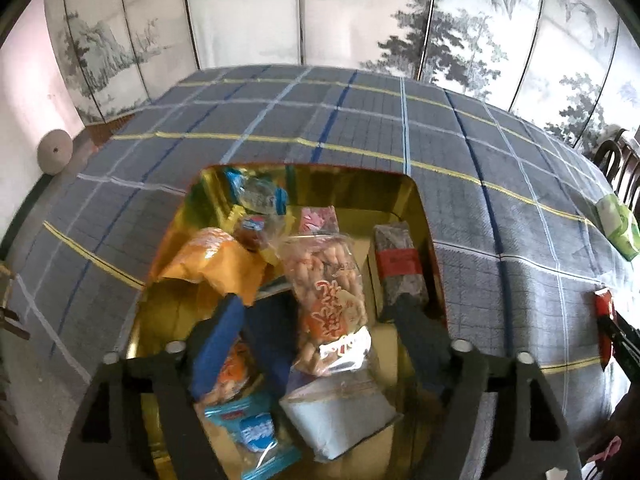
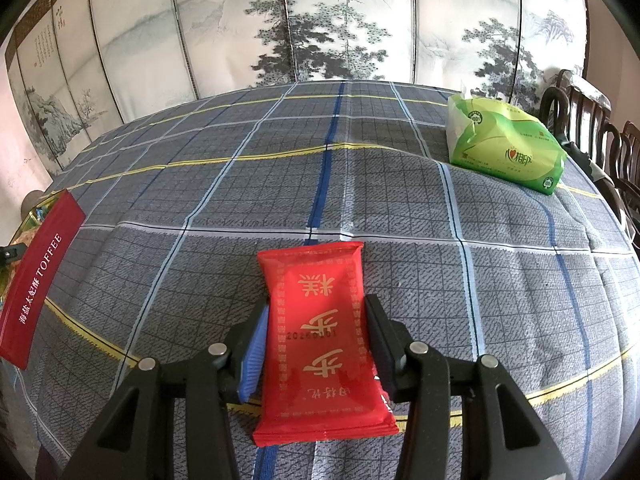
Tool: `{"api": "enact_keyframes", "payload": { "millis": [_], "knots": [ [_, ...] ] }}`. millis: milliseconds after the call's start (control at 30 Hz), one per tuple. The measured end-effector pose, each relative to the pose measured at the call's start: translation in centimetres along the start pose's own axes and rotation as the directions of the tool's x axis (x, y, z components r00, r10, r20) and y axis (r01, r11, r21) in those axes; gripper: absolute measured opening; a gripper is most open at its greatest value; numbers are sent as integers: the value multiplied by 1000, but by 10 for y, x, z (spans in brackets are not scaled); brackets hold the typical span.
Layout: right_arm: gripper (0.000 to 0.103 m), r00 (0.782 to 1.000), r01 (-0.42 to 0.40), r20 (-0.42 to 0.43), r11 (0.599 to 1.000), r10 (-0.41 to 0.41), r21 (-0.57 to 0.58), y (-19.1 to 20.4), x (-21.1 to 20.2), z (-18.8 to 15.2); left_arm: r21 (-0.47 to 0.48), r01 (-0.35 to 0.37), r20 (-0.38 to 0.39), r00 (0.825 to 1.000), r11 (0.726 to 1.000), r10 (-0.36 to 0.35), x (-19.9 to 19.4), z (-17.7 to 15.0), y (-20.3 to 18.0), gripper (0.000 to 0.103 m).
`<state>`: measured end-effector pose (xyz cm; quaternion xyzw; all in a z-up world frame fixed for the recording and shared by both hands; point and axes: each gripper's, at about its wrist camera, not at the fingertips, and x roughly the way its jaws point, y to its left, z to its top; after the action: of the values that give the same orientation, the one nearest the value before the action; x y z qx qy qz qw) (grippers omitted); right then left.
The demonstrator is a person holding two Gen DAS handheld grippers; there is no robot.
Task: Organize snacks
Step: 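Carry the clear puffed-snack bag into the gold tray and open the left tool, then carry the red packet over the gold tray and open the right tool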
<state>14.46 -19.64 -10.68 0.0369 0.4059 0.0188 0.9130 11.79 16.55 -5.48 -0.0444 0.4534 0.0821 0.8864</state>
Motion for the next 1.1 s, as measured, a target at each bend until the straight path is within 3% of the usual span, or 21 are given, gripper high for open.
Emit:
{"api": "enact_keyframes", "payload": {
  "millis": [200,567,933,1100],
  "knots": [
    [47,1000,-1,0,1000,1,0,0,0,0,-17,-43,40,998,999,43,-26,-18,14,82],
    [46,1000,-2,-1,1000,2,-15,6,0,0,-33,-168,37,985,985,169,-55,-67,44,82],
    [46,998,-66,-20,998,66,-7,35,-13,-6,19,-190,57,980,982,189,-71,-82,44,83],
    [46,990,-141,-11,990,141,-7,60,-30,-1,34,-183,60,982,983,181,-77,-90,44,83]
  ]
}}
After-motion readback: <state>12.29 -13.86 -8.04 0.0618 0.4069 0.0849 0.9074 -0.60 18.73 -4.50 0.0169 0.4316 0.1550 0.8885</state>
